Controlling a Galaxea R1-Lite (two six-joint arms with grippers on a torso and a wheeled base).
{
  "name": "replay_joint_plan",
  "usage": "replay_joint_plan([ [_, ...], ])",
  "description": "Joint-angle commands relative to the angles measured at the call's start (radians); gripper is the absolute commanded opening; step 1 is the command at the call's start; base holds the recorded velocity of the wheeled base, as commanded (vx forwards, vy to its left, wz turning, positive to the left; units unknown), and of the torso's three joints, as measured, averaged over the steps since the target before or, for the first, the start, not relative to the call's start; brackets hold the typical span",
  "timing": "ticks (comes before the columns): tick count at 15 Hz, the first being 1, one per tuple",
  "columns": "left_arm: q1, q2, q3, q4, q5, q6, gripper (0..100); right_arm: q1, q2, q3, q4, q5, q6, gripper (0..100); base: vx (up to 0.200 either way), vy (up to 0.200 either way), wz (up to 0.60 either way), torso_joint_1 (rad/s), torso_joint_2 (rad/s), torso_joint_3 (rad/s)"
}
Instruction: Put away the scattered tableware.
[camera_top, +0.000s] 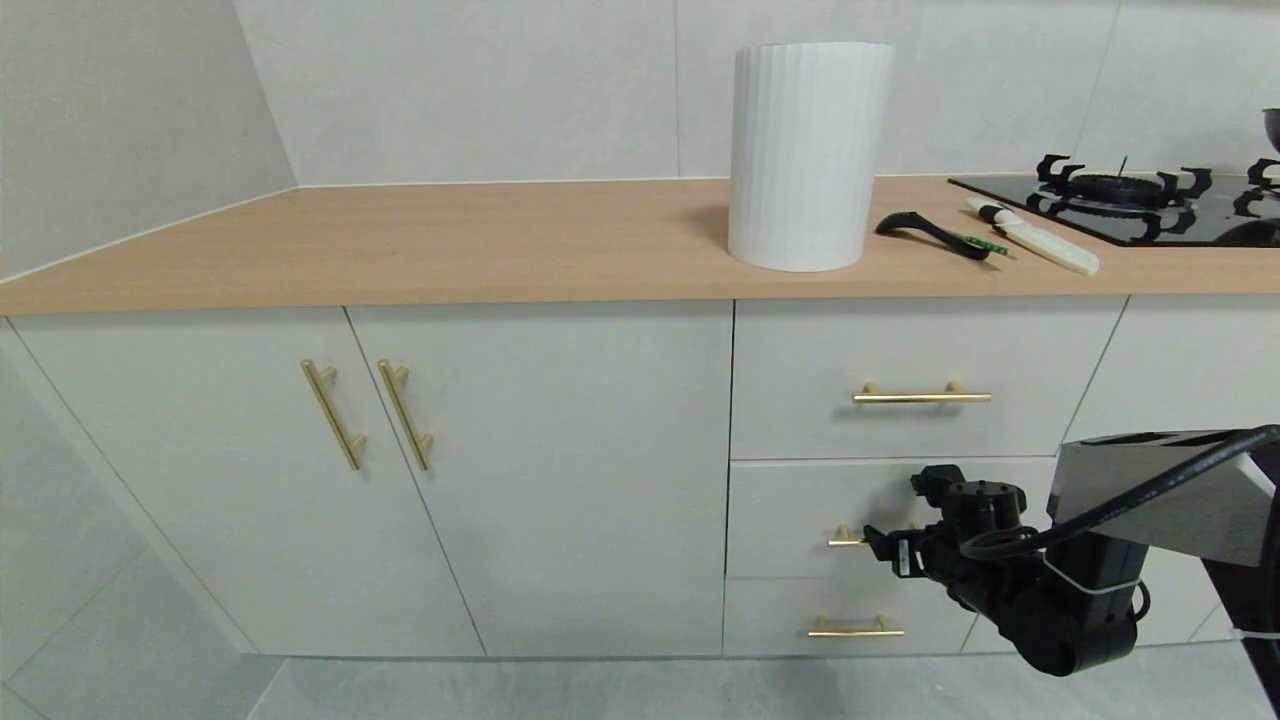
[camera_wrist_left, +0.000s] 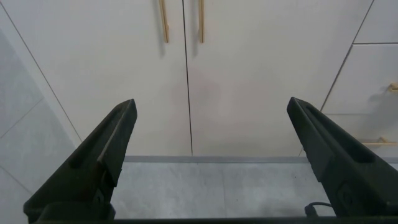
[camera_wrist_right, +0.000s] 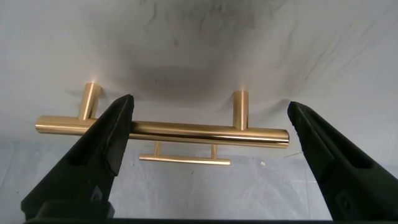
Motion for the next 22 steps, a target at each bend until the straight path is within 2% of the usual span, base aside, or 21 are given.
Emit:
replay_joint_plan([
  [1, 0.0, 0.0, 0.0, 0.0, 0.0, 0.0, 100, 0.002, 0.001, 0.011, 0.002, -0.001, -0.001, 100, 0.0, 0.0, 0.0, 0.0, 0.0, 0.0],
  [7, 0.002, 0.0, 0.0, 0.0, 0.0, 0.0, 100, 0.003, -0.051, 0.06, 0.028, 0.01, -0.007, 100, 0.0, 0.0, 0.0, 0.0, 0.0, 0.0],
  [11, 0.0, 0.0, 0.0, 0.0, 0.002, 0.0, 100, 0.003, -0.226, 0.107, 0.234, 0.073, -0.007, 100, 0.0, 0.0, 0.0, 0.0, 0.0, 0.0],
  [12, 0.0, 0.0, 0.0, 0.0, 0.0, 0.0, 100, 0.003, -0.315, 0.117, 0.326, 0.085, -0.007, 100, 0.0, 0.0, 0.0, 0.0, 0.0, 0.0],
  [14, 0.0, 0.0, 0.0, 0.0, 0.0, 0.0, 100, 0.006, -0.447, 0.153, 0.39, 0.113, -0.038, 100, 0.0, 0.0, 0.0, 0.0, 0.0, 0.0],
  [19, 0.0, 0.0, 0.0, 0.0, 0.0, 0.0, 100, 0.011, -0.649, 0.169, 0.409, 0.121, -0.048, 100, 0.0, 0.0, 0.0, 0.0, 0.0, 0.0],
  [22, 0.0, 0.0, 0.0, 0.0, 0.002, 0.0, 100, 0.011, -0.636, 0.164, 0.382, 0.124, -0.042, 100, 0.0, 0.0, 0.0, 0.0, 0.0, 0.0],
])
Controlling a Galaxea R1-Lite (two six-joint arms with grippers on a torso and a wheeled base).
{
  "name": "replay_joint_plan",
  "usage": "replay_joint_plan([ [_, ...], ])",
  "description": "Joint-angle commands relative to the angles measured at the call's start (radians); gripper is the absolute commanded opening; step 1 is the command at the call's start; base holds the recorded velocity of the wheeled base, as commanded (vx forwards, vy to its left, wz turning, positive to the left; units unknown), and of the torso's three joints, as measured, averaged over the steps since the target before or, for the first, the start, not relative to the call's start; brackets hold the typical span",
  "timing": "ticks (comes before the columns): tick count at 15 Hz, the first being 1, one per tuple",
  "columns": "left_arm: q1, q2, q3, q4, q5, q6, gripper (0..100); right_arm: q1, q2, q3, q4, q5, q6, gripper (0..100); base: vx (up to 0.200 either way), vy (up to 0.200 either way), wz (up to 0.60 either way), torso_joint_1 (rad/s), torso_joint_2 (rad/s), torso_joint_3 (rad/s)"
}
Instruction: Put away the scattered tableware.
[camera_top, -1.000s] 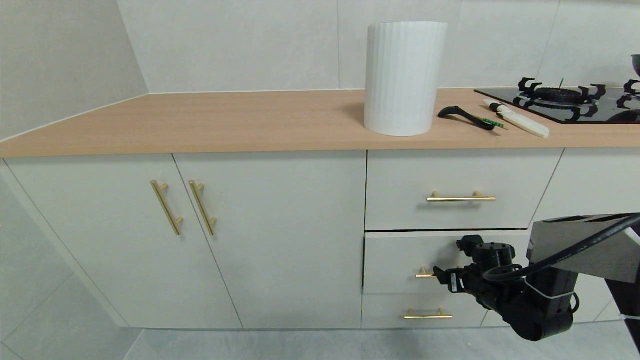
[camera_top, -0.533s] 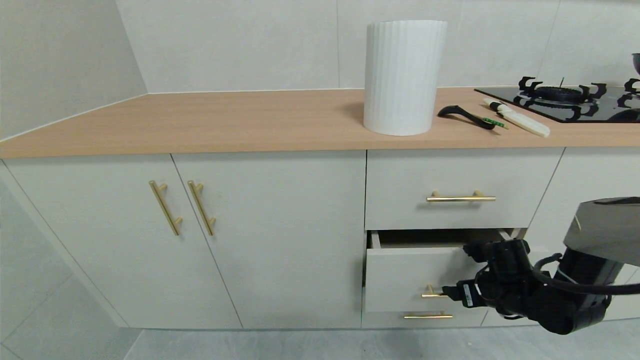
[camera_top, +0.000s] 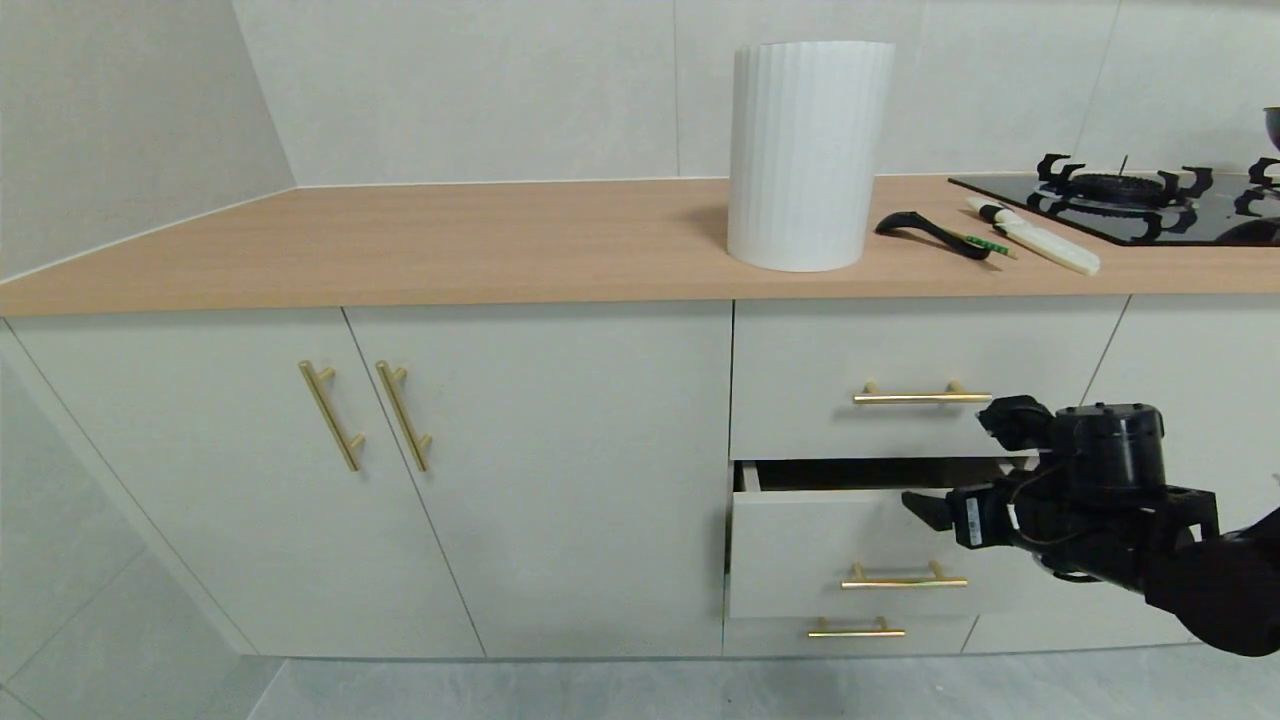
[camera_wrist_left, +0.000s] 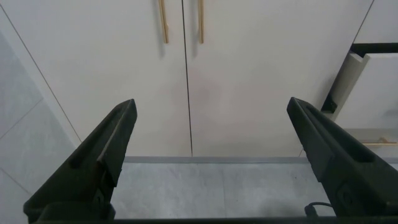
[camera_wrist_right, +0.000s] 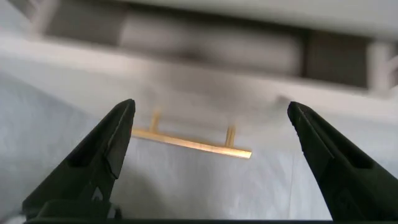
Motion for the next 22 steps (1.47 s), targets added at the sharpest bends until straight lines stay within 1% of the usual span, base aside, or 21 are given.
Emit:
replay_joint_plan([
  [1, 0.0, 0.0, 0.0, 0.0, 0.0, 0.0, 100, 0.0, 0.003, -0.005, -0.039, -0.003, 0.004, 100, 0.0, 0.0, 0.0, 0.0, 0.0, 0.0],
  [3, 0.0, 0.0, 0.0, 0.0, 0.0, 0.0, 100, 0.0, 0.09, 0.001, -0.153, -0.019, 0.003, 100, 0.0, 0.0, 0.0, 0.0, 0.0, 0.0],
  [7, 0.0, 0.0, 0.0, 0.0, 0.0, 0.0, 100, 0.031, 0.279, -0.02, -0.371, -0.131, 0.003, 100, 0.0, 0.0, 0.0, 0.0, 0.0, 0.0],
  [9, 0.0, 0.0, 0.0, 0.0, 0.0, 0.0, 100, 0.042, 0.33, -0.04, -0.414, -0.157, 0.004, 100, 0.0, 0.0, 0.0, 0.0, 0.0, 0.0],
  [15, 0.002, 0.0, 0.0, 0.0, 0.0, 0.0, 100, 0.042, 0.336, -0.026, -0.408, -0.164, 0.003, 100, 0.0, 0.0, 0.0, 0.0, 0.0, 0.0],
  [22, 0.0, 0.0, 0.0, 0.0, 0.0, 0.0, 100, 0.042, 0.219, -0.006, -0.242, -0.154, 0.003, 100, 0.0, 0.0, 0.0, 0.0, 0.0, 0.0],
])
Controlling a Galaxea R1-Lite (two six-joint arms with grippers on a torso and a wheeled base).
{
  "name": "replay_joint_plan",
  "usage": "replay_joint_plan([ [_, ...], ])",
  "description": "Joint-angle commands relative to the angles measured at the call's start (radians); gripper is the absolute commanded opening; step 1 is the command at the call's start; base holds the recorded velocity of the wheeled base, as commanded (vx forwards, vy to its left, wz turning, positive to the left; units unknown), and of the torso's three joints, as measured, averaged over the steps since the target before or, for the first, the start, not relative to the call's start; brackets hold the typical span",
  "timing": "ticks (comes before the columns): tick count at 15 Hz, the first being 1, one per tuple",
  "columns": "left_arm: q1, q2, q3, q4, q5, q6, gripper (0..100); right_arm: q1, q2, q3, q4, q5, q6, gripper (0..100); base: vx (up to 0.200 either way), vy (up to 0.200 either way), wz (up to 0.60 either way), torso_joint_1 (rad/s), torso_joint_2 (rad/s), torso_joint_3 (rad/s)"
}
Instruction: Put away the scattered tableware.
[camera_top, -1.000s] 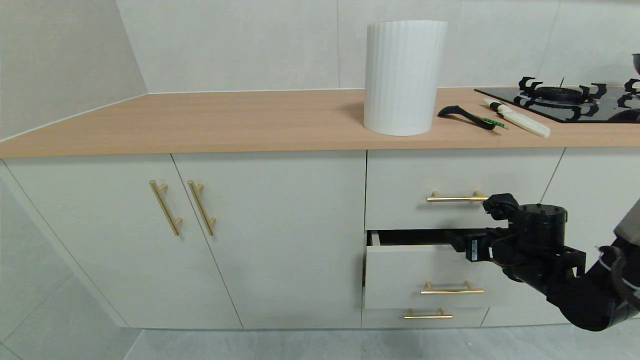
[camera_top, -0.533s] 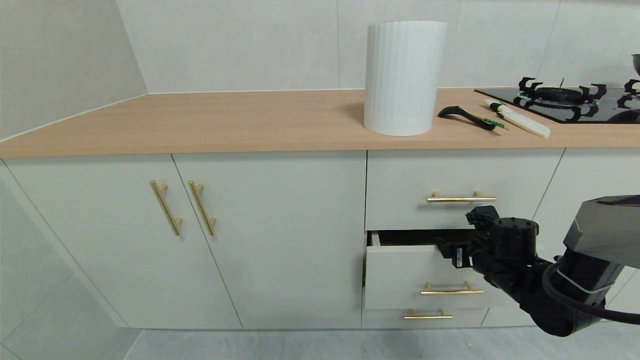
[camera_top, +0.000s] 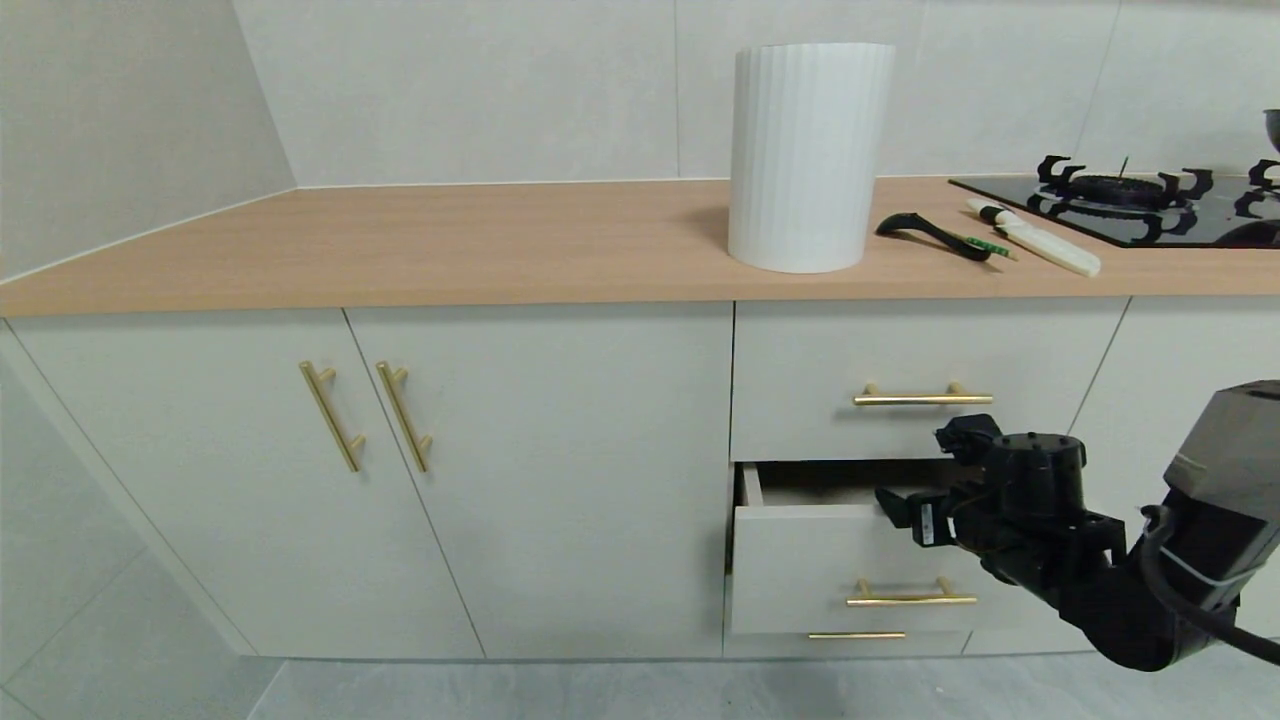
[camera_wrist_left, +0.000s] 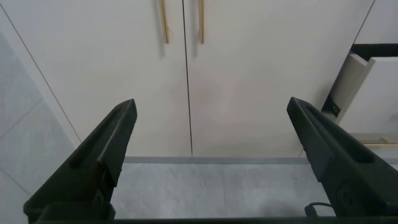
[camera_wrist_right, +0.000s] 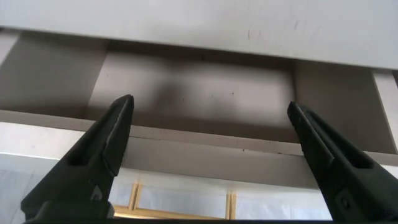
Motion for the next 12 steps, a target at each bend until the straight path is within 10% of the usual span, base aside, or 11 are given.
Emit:
replay_joint_plan([
  [1, 0.0, 0.0, 0.0, 0.0, 0.0, 0.0, 100, 0.0, -0.065, 0.007, 0.05, 0.013, -0.001, 100, 0.0, 0.0, 0.0, 0.0, 0.0, 0.0],
  [12, 0.002, 0.0, 0.0, 0.0, 0.0, 0.0, 100, 0.003, -0.338, -0.084, 0.747, 0.076, -0.007, 100, 0.0, 0.0, 0.0, 0.0, 0.0, 0.0],
])
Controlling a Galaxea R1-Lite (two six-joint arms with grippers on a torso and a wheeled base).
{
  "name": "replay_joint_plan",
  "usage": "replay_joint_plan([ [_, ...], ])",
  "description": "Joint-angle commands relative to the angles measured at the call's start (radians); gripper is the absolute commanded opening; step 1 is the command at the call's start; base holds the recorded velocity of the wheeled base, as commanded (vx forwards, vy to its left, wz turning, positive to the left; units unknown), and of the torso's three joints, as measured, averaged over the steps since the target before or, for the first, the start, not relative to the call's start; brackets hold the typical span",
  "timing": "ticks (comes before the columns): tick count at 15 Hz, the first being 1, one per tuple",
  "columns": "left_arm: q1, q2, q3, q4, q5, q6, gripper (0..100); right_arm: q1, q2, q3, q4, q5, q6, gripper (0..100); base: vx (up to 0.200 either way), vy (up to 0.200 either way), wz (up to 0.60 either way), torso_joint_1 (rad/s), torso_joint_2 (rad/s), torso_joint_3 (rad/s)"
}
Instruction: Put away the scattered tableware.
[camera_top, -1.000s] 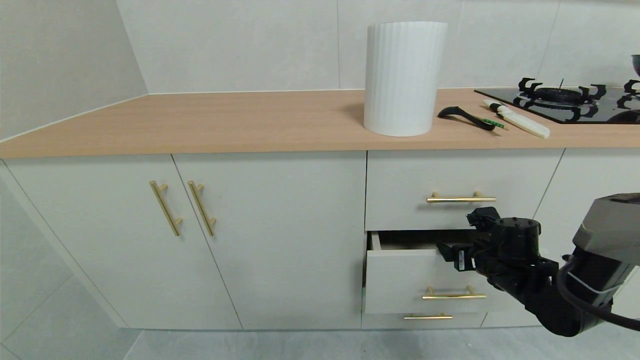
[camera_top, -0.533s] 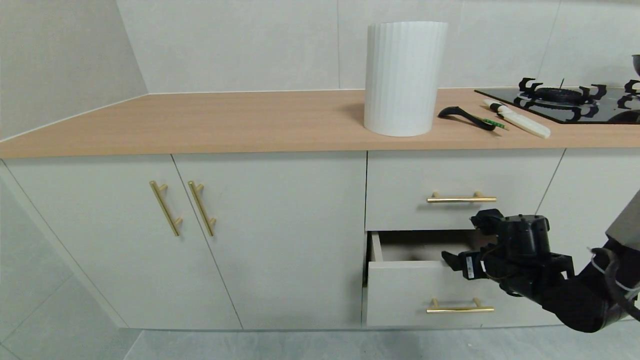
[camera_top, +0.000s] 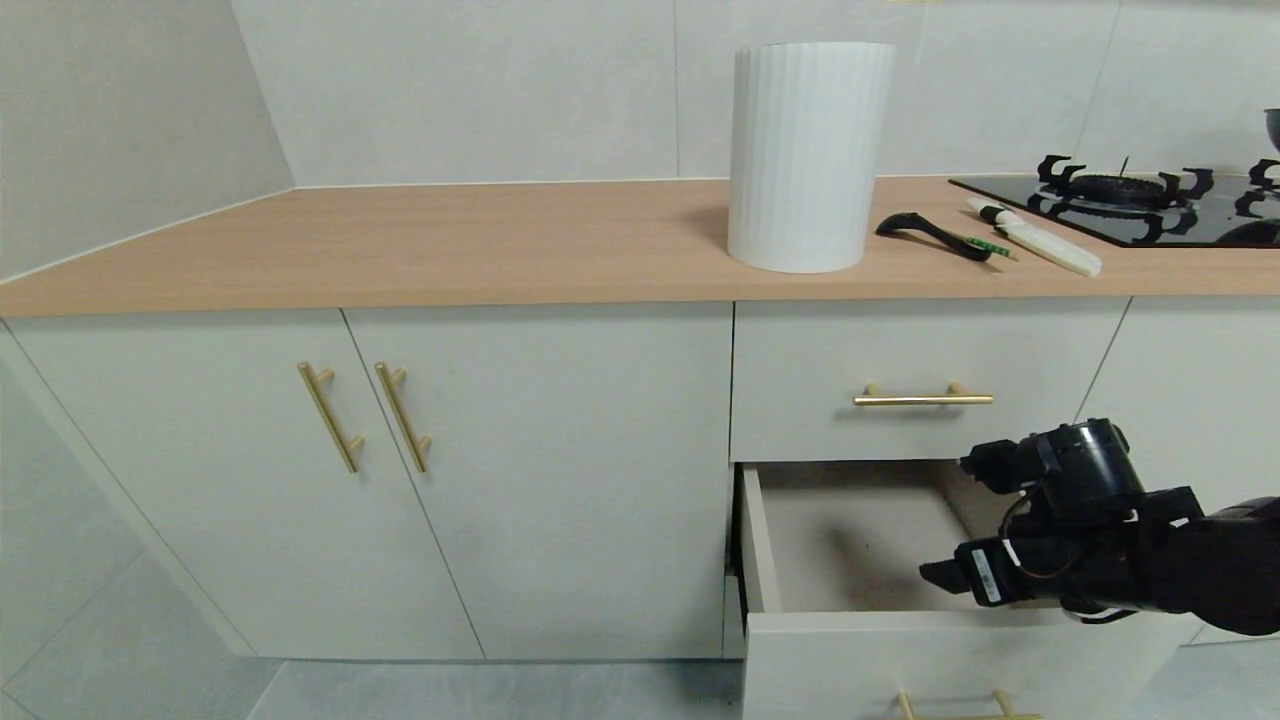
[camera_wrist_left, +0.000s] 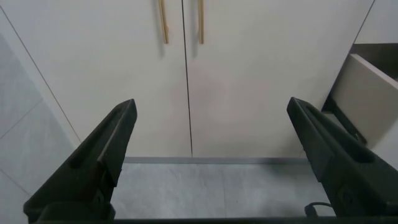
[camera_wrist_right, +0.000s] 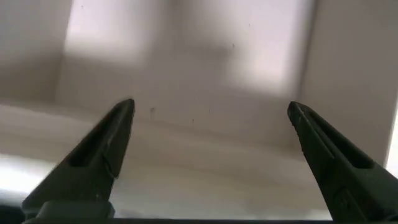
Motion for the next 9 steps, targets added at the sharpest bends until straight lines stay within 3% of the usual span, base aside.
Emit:
replay_joint_plan([
  [1, 0.0, 0.0, 0.0, 0.0, 0.0, 0.0, 100, 0.003, -0.039, -0.024, 0.042, 0.0, 0.001, 100, 0.0, 0.0, 0.0, 0.0, 0.0, 0.0],
  [9, 0.0, 0.0, 0.0, 0.0, 0.0, 0.0, 100, 0.027, -0.062, -0.04, 0.272, -0.01, -0.063, 100, 0.0, 0.0, 0.0, 0.0, 0.0, 0.0],
])
